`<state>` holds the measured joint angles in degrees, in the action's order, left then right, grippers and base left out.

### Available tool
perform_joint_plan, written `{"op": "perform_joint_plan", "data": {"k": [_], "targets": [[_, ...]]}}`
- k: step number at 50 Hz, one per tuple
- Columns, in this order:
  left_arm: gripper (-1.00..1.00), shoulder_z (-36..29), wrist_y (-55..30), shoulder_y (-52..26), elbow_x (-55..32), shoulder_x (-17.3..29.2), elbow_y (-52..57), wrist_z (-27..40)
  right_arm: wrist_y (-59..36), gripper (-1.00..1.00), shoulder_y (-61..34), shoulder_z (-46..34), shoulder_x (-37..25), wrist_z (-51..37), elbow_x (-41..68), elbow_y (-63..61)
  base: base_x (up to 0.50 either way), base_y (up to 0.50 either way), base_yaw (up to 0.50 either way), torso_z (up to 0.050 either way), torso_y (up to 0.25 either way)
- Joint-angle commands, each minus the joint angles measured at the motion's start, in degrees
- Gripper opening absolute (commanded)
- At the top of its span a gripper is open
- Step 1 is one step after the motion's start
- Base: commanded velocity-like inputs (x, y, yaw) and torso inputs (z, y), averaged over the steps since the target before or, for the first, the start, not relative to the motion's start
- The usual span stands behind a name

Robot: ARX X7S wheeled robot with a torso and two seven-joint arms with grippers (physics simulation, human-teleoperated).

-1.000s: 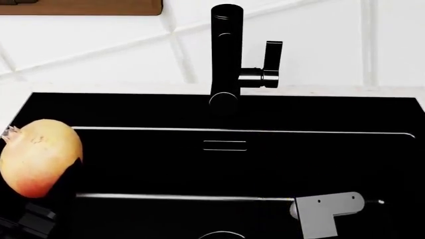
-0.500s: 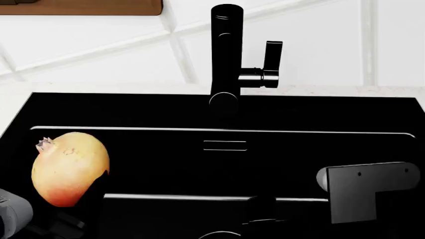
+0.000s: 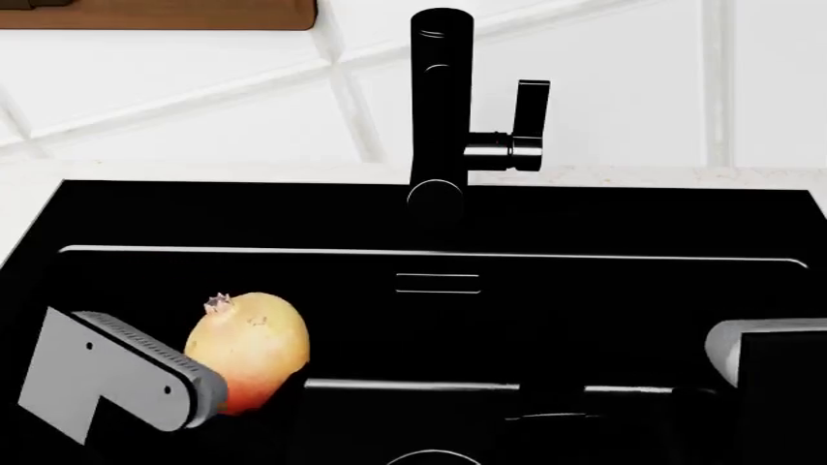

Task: There is a mixed pile of frozen fruits and vegetables on the counter. Locate all the frozen vegetables and place the items in a bowl on the counter. Take all the frozen fruits and defrost them in a running sink.

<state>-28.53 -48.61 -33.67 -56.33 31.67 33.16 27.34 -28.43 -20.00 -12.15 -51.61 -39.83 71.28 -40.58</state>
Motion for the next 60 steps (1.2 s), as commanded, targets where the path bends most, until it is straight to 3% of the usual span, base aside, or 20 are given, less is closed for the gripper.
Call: {"op": "perform_joint_plan", "data": {"k": [1,19,40,41,52,60], "targets": [[-1.00,-2.5,2.4,-0.6,1.7,-4.4,-10.9,-4.6,1.4,1.00,1.1,2.8,-2.3,-0.7,2.7,-3.9,0.00,0.00,0.00,0.000,0.000],[-1.00,-8.5,8.1,0.4,10.8,-7.5,-26.3,-10.1,2.5,1.00,1.6,5.3,-4.5,-1.6,4.5,-6.4,0.00,0.00,0.00,-0.001,0.000],[-1.00,-9.5,8.1,0.7,11.4,-8.2,-28.5,-10.0,2.9,1.00,2.1,5.1,-3.8,-1.2,4.0,-5.3,0.00,0.00,0.00,-0.006,0.000],[1.00,-9.3,7.7,0.8,11.0,-7.8,-27.3,-9.6,2.8,1.00,2.0,5.1,-3.7,-1.2,4.0,-5.4,0.00,0.00,0.00,-0.010,0.000],[1.00,-5.2,3.0,-1.3,5.2,-5.8,-15.6,-4.0,2.6,1.00,2.1,4.2,-3.1,-0.9,3.6,-5.1,0.00,0.00,0.00,-0.009,0.000],[1.00,1.3,-2.3,-4.8,-4.5,-3.4,-2.1,4.1,2.5,1.00,2.0,3.8,-2.7,-0.7,2.9,-4.5,0.00,0.00,0.00,-0.010,0.000]]}}
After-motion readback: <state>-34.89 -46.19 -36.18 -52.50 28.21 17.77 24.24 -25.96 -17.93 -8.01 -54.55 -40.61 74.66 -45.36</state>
